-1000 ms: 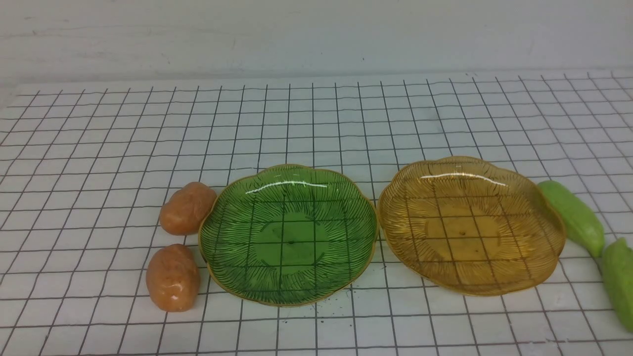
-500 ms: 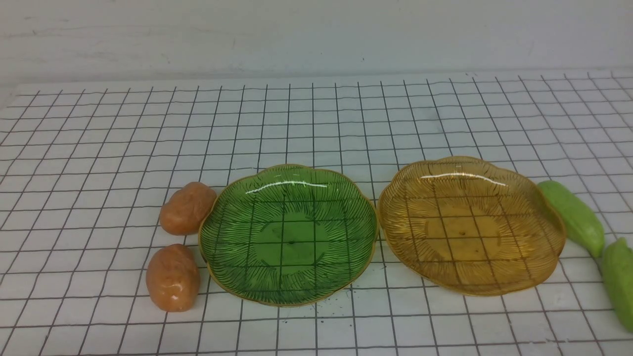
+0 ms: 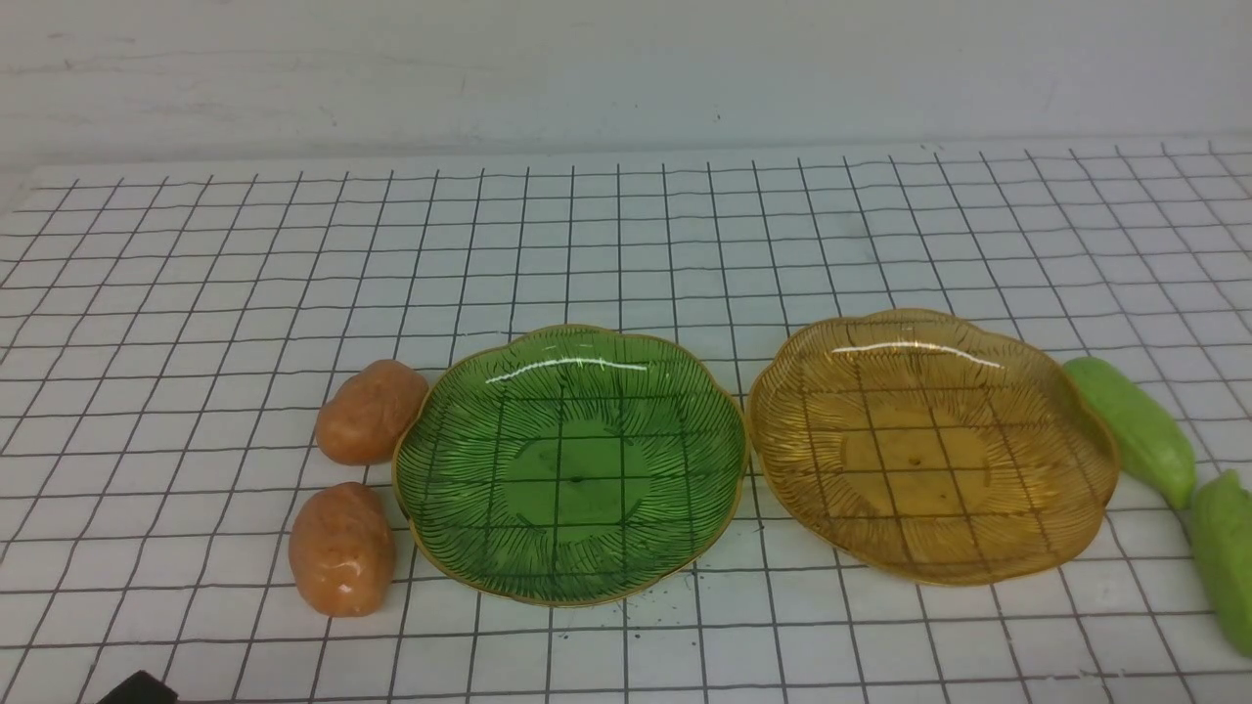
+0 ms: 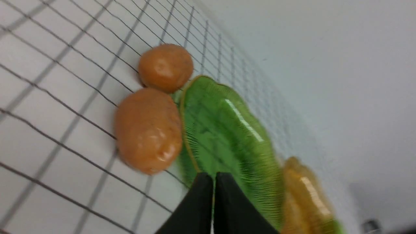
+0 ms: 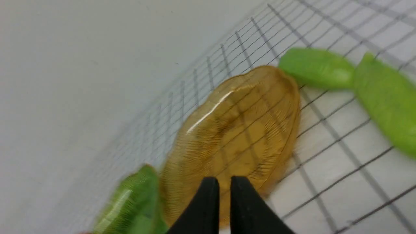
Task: Put different types of vegetables on the plate.
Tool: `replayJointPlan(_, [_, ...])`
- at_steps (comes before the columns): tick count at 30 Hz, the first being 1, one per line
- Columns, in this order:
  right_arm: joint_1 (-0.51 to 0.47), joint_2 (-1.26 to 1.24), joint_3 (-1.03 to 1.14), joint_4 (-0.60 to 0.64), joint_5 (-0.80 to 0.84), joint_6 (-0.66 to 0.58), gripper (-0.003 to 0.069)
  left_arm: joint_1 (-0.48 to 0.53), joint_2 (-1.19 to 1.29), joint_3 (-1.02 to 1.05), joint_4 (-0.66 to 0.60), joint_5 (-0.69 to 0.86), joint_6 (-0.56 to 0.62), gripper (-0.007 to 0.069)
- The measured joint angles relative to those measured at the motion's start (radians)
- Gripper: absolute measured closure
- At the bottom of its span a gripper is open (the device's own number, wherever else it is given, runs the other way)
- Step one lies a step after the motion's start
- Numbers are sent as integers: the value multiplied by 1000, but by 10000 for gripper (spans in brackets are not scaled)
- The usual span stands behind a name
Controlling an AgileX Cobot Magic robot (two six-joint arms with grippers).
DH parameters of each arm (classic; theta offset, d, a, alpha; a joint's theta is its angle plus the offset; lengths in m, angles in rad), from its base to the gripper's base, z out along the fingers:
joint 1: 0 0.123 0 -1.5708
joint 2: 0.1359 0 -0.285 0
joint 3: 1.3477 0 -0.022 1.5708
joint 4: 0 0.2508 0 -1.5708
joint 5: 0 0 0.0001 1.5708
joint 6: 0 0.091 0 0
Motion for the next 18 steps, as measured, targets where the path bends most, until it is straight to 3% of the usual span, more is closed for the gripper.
replayJointPlan(4, [0, 0, -1, 164, -28, 8, 613, 1, 0, 0, -126, -27, -10, 632])
replayJointPlan(9, [0, 0, -1, 207, -45, -59, 613, 2, 0, -2, -163, -10, 23, 632])
replayJointPlan(14, [0, 2, -121, 197, -31, -275, 613, 2, 2, -92, -152, 119, 104, 632])
replayJointPlan(18, [0, 110, -312, 84, 48, -426, 613, 2, 92, -249, -89, 256, 170, 632])
